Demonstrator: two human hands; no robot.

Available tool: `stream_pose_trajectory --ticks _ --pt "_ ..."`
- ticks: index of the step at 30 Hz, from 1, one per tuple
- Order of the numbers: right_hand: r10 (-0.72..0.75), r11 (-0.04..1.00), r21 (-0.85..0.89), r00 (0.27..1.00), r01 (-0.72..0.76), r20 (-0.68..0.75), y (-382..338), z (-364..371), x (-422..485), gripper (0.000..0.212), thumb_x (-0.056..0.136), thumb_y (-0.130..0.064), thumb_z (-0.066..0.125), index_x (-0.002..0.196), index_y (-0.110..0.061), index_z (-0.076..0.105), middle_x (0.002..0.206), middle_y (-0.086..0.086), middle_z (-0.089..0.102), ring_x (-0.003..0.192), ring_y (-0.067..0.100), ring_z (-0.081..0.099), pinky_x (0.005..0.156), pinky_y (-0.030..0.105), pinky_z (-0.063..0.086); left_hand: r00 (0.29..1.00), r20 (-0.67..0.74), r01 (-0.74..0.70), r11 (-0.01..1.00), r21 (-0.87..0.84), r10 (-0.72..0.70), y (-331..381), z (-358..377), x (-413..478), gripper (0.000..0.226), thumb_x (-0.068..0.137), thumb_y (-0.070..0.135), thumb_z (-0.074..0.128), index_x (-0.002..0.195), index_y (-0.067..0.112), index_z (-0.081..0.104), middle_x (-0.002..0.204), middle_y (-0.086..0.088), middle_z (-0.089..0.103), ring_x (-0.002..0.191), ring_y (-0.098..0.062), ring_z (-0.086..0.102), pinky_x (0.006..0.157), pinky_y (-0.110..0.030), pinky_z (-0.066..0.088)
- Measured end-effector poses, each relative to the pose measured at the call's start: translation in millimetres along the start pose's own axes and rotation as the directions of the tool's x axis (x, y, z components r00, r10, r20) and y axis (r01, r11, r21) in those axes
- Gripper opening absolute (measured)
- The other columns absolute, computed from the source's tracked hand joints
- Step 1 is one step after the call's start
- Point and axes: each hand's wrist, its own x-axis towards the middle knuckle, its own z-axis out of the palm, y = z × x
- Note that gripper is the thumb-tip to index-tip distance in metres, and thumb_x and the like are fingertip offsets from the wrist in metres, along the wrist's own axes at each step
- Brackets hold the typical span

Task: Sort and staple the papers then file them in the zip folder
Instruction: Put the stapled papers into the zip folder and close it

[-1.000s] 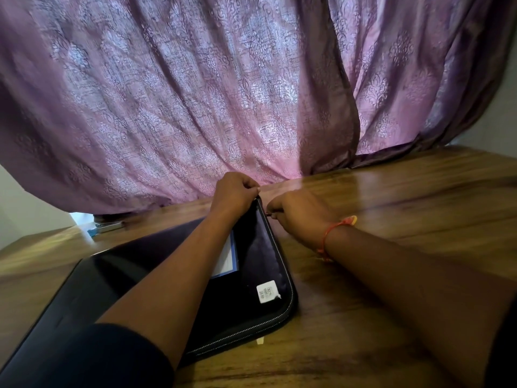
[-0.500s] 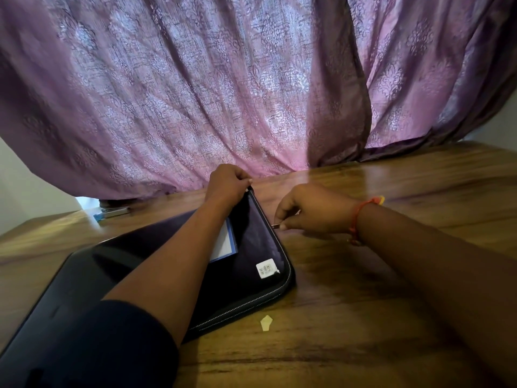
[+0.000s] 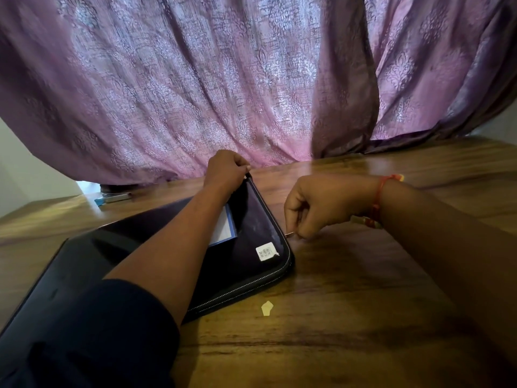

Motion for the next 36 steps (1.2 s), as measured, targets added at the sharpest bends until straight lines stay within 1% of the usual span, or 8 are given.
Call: stream_pose_trajectory --ticks 7,14,18,24,27,30,33,36 --pt "0.017 0.999 0.036 0.970 -0.026 0.242 -7.6 0.0 -5.9 0.018 0.076 -0.003 0.080 0.080 -0.019 0.074 0.055 -0.016 0.065 0.052 -0.008 0.056 0.055 0.004 0.039 1.000 -0.013 0.000 0.998 0.056 0.001 -6.4 -3.5 3.1 0.007 0.089 0.013 0.073 0.090 0.009 0.079 0.082 -0.004 0.069 0.082 -0.016 0.063 0.075 -0.024 0.043" --pt "0.047 0.998 0.029 0.979 -0.054 0.196 -8.2 13.6 0.9 0.016 0.074 -0.014 0.084 0.070 -0.020 0.070 0.053 -0.016 0.062 0.051 -0.006 0.055 0.052 0.007 0.041 0.998 0.063 -0.026 0.979 0.205 0.013 -1.8 -0.1 -4.6 0.013 0.092 0.014 0.067 0.096 0.011 0.078 0.100 -0.008 0.074 0.096 -0.024 0.067 0.079 -0.028 0.043" --pt "0.056 0.998 0.019 0.985 -0.060 0.164 -9.8 14.6 -2.2 0.019 0.070 -0.033 0.087 0.071 -0.022 0.072 0.059 -0.014 0.065 0.055 -0.005 0.056 0.055 0.008 0.040 0.971 0.238 -0.097 0.950 0.295 0.025 -0.1 -3.1 -14.2 0.034 0.096 0.035 0.065 0.121 0.013 0.066 0.122 -0.011 0.068 0.113 -0.028 0.063 0.086 -0.029 0.042" --pt "0.038 0.998 -0.046 0.994 -0.034 0.101 -9.7 17.3 -2.9 0.033 0.068 -0.047 0.085 0.066 -0.019 0.068 0.053 -0.011 0.060 0.048 -0.001 0.050 0.050 0.012 0.038 0.814 0.579 -0.236 0.888 0.394 -0.040 -13.1 -57.5 -26.6 0.078 0.092 0.067 0.052 0.157 0.030 0.030 0.156 -0.001 0.043 0.143 -0.023 0.041 0.119 -0.039 0.028" --pt "0.004 0.998 -0.063 1.000 -0.003 0.020 -4.7 18.7 -0.9 0.033 0.070 -0.047 0.084 0.066 -0.019 0.067 0.050 -0.014 0.058 0.047 -0.002 0.050 0.049 0.012 0.038 0.746 0.666 -0.327 0.868 0.374 -0.006 -35.6 -89.5 -31.8 0.081 0.084 0.081 0.052 0.153 0.044 0.033 0.154 0.021 0.037 0.143 -0.007 0.036 0.123 -0.039 0.022" --pt "0.000 0.998 -0.058 0.995 -0.006 -0.099 4.5 22.4 6.5 0.031 0.070 -0.048 0.083 0.067 -0.021 0.069 0.055 -0.014 0.062 0.049 -0.003 0.053 0.054 0.015 0.043 0.776 0.627 -0.401 0.820 0.407 0.068 -62.4 -97.3 -28.6 0.081 0.079 0.090 0.045 0.149 0.052 0.034 0.156 0.023 0.038 0.145 -0.006 0.036 0.122 -0.048 0.028" --pt "0.013 0.999 -0.047 0.985 -0.022 -0.175 15.1 24.1 12.0 0.027 0.070 -0.044 0.084 0.069 -0.022 0.070 0.055 -0.015 0.063 0.049 -0.005 0.053 0.057 0.019 0.045 0.838 0.545 -0.368 0.774 0.516 0.035 -67.9 -89.9 -28.6 0.047 0.076 0.097 0.032 0.111 0.068 0.045 0.128 0.020 0.058 0.123 -0.010 0.055 0.109 -0.049 0.040" --pt "0.047 0.998 -0.037 0.969 -0.057 -0.244 27.4 22.2 14.7 0.024 0.071 -0.041 0.085 0.070 -0.021 0.071 0.059 -0.011 0.066 0.052 -0.004 0.055 0.055 0.017 0.043 0.880 0.473 -0.285 0.737 0.612 -0.052 -58.9 -80.3 -31.3 0.070 0.064 0.106 0.015 0.089 0.049 0.048 0.103 0.008 0.061 0.104 -0.019 0.060 0.102 -0.046 0.043"
